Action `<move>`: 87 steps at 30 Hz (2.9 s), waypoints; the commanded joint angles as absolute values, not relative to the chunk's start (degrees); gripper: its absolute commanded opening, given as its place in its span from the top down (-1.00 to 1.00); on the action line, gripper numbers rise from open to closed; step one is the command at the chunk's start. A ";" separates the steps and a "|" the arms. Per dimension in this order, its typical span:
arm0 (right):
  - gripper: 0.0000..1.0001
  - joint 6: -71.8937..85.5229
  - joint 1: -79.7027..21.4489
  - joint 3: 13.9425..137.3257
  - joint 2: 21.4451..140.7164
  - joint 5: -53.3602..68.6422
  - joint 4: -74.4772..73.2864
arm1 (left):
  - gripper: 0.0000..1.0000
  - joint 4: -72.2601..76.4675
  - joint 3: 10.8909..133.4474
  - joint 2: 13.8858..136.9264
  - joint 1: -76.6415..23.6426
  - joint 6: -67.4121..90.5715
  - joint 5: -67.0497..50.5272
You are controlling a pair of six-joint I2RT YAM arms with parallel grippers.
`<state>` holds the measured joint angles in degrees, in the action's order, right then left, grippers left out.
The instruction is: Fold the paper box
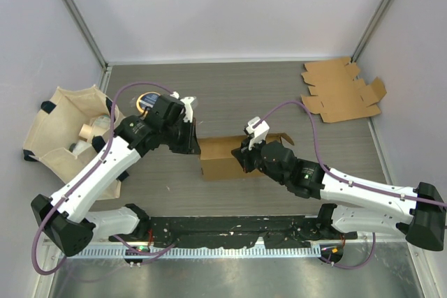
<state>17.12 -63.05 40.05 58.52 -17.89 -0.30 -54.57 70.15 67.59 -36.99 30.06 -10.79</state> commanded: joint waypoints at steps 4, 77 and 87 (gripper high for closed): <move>0.98 17.93 -63.28 39.99 59.85 -16.61 -0.97 | 1.00 -52.21 70.48 66.71 -37.00 31.55 -12.74; -0.08 27.15 -63.19 41.84 33.13 -46.57 -35.60 | 1.00 -56.07 69.52 66.36 -36.39 26.54 -9.23; 0.21 25.49 -63.11 40.17 35.85 -48.43 -32.34 | 1.00 -56.16 69.26 66.18 -36.39 26.46 -9.49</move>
